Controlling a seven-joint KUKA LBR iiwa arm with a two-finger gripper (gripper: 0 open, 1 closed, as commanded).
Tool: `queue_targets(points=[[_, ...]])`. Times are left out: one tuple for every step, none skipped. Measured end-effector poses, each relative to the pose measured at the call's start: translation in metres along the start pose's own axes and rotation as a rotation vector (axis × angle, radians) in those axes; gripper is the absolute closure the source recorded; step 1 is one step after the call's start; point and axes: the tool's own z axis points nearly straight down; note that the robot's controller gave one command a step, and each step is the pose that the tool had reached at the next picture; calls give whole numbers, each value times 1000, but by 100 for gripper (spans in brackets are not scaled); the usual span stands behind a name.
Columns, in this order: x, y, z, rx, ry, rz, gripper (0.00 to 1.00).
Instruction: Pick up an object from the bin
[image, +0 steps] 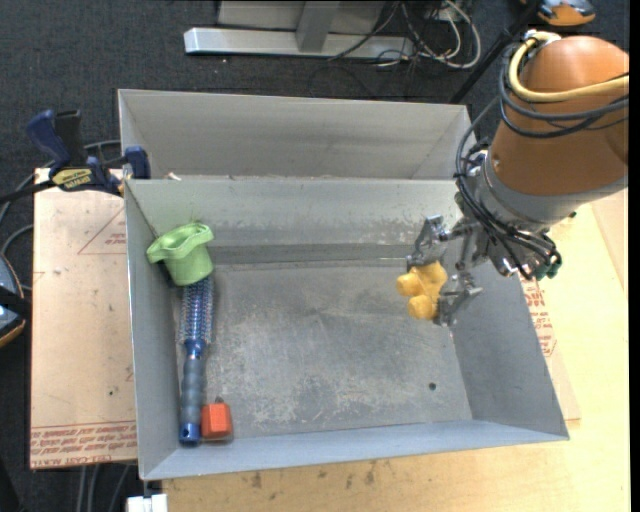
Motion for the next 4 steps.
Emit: queue_targets(points=[[1, 3, 4, -4, 8, -4, 0], [-22, 44, 172, -9, 17, -77, 0], [60, -35, 207, -6, 18, -173, 0], [73, -80, 239, -5, 5, -443, 0]])
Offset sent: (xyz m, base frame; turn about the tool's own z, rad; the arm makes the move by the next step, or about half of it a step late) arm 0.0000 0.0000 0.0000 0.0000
